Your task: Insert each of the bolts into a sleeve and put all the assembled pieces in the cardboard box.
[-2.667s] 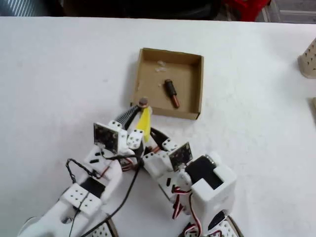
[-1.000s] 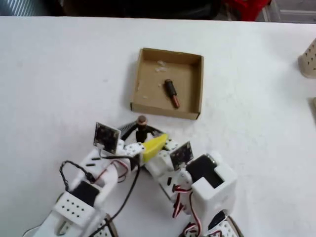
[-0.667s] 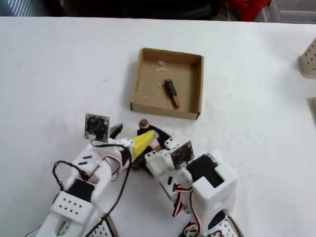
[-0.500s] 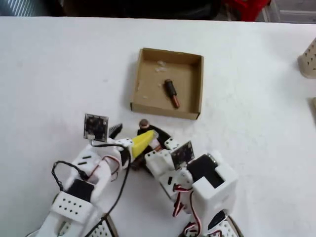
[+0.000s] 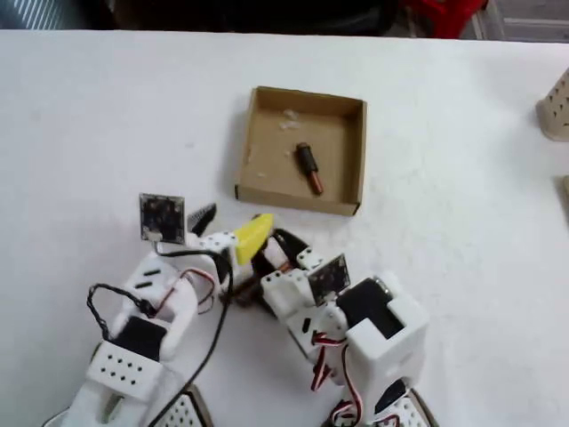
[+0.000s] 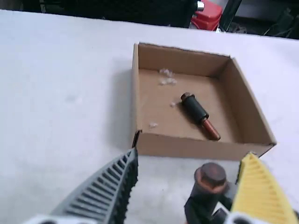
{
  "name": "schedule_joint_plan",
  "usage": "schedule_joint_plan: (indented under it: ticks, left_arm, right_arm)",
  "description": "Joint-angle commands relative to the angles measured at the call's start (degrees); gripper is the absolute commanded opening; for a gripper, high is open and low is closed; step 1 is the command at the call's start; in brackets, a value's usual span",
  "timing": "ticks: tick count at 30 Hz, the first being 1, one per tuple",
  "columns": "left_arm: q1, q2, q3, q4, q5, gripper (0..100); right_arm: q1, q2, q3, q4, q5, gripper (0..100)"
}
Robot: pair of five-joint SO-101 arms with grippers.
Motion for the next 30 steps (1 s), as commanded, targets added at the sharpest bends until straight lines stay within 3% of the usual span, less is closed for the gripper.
schedule_joint_plan:
  ticks: [1, 6, 11, 15, 27, 30]
  left_arm:
    - [-0.04, -0.75, -8.00, -1.23, 3.60, 35]
    - [-0.04, -4.35, -10.20, 2.46, 3.52, 29]
    - [-0.92, -20.53, -9.85, 13.01, 3.25, 2]
    - [-1.45, -31.69, -10.81, 25.14, 3.25, 10]
    - [-7.78, -29.76, -11.08, 43.87, 3.16, 11]
    - [-7.78, -29.76, -10.02, 46.86, -0.26, 11]
  right_arm:
    - [0.75, -0.66, 0.35, -1.54, -0.62, 1.6]
    - [0.92, -0.66, 0.35, -1.54, -0.62, 1.6]
    - [1.63, -0.66, 0.35, -1.54, -0.62, 1.6]
    - [1.63, -0.66, 0.35, -1.54, -0.62, 1.6]
    - [2.07, -0.66, 0.44, -1.54, -0.26, 1.6]
    - [2.86, -0.75, 0.44, -1.54, -0.18, 1.6]
